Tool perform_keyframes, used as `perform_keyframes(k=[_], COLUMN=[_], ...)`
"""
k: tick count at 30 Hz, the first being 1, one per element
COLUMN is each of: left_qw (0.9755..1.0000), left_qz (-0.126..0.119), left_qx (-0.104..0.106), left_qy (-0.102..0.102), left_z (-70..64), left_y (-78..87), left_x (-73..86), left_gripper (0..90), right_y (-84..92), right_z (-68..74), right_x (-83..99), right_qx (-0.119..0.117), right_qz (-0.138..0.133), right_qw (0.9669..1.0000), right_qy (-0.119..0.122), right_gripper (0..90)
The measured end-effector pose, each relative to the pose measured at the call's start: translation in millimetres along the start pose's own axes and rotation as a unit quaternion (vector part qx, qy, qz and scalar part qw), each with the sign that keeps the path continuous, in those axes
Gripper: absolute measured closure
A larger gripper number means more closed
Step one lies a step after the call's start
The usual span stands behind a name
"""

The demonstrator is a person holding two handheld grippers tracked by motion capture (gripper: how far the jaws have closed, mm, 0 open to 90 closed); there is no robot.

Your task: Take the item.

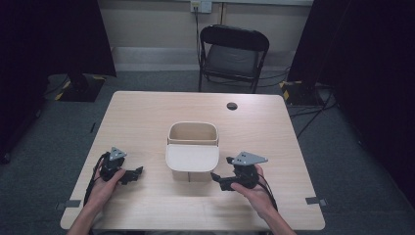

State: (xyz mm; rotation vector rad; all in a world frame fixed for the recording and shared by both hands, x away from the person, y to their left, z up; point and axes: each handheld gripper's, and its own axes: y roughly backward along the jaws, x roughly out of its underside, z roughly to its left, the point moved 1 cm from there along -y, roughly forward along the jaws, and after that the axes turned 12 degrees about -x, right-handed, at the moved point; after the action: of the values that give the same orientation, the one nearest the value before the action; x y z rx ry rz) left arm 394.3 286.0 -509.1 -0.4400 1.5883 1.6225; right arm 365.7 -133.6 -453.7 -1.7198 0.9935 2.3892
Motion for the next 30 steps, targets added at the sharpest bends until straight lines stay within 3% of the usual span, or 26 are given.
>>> perform_keyframes(k=[30], left_qw=[1.0000], left_qz=[0.000], left_qx=[0.000], left_qy=[0.000], left_z=[-0.1], left_y=[0.0], left_x=[0.0], left_gripper=[8.3], right_y=[-11.6], right_z=[-2.0], right_x=[-14.0], right_qx=[-0.020], right_qz=[0.002], right_qw=[0.9998], right_qy=[0.009], right_gripper=[14.4])
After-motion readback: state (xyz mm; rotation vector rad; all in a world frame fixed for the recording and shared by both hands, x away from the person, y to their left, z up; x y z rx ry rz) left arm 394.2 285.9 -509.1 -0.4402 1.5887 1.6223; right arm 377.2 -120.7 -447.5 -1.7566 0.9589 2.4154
